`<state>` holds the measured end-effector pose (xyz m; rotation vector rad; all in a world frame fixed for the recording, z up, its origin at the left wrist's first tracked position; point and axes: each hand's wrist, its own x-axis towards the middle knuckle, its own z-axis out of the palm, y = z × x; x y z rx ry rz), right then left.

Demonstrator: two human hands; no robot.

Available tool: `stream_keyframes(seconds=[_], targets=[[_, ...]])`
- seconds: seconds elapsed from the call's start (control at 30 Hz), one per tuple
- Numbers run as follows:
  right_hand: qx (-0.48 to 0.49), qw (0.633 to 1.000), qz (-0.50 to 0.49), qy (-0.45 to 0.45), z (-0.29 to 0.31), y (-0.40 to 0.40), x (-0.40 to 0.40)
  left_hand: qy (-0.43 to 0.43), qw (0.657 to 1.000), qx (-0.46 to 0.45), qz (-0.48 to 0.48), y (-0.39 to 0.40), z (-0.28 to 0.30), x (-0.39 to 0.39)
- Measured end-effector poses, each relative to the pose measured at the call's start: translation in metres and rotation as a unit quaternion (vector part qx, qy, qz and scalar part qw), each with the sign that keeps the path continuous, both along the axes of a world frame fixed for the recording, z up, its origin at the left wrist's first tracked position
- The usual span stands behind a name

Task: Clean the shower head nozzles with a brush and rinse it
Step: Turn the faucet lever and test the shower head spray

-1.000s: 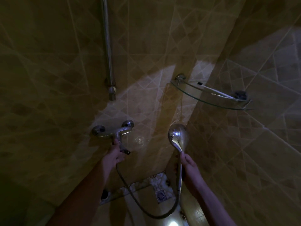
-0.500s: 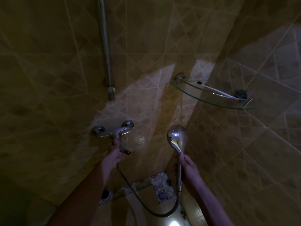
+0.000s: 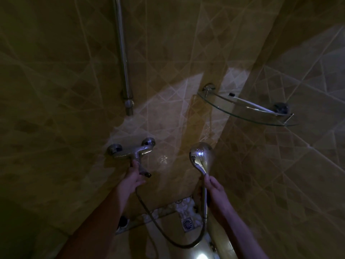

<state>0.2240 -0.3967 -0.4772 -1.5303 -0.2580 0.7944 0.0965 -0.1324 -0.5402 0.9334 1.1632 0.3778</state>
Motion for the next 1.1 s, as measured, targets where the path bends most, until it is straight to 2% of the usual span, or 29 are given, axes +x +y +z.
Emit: stream_keyframes(seconds=[0.93, 1.1], targets=[[-0.007, 1.000, -0.003, 0.016, -0.019, -0.004, -0.001, -0.014, 1.000, -0.009, 0.003, -0.004, 0.006, 0.001], [-0.006, 1.000, 0.000, 0.019, -0.023, 0.001, -0.002, -0.012, 1.000, -0.012, -0.020, 0.002, -0.001, -0.005]])
